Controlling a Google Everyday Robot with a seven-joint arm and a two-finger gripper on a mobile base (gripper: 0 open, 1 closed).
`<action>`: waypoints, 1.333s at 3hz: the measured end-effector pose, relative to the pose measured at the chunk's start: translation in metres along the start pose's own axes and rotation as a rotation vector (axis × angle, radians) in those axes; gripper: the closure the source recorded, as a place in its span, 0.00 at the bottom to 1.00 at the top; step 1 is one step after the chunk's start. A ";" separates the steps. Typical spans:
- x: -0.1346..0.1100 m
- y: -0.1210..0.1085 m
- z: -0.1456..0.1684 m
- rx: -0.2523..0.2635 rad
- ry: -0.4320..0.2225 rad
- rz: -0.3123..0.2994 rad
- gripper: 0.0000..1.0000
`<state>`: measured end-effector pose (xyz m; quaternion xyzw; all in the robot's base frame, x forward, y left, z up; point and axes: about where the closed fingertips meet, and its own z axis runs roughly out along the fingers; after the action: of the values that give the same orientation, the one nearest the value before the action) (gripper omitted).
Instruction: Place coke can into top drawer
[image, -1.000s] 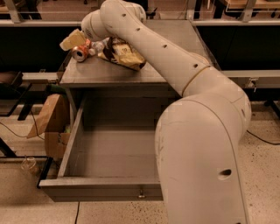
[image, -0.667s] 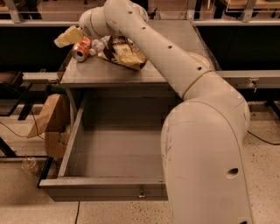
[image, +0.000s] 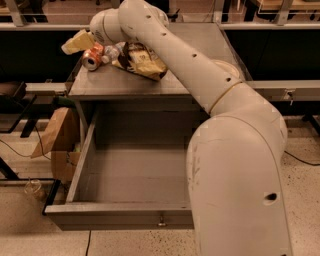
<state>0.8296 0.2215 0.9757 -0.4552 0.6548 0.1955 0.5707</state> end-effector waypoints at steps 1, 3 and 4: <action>-0.017 -0.006 -0.009 0.030 -0.065 -0.082 0.00; -0.050 -0.015 -0.030 0.089 -0.094 -0.295 0.00; -0.064 -0.015 -0.030 0.105 -0.011 -0.418 0.00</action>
Offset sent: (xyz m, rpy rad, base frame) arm -0.0101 -0.0217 0.0744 -0.0787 -0.3899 0.0341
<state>0.8206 0.2148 1.0468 -0.5496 0.5526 0.0410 0.6252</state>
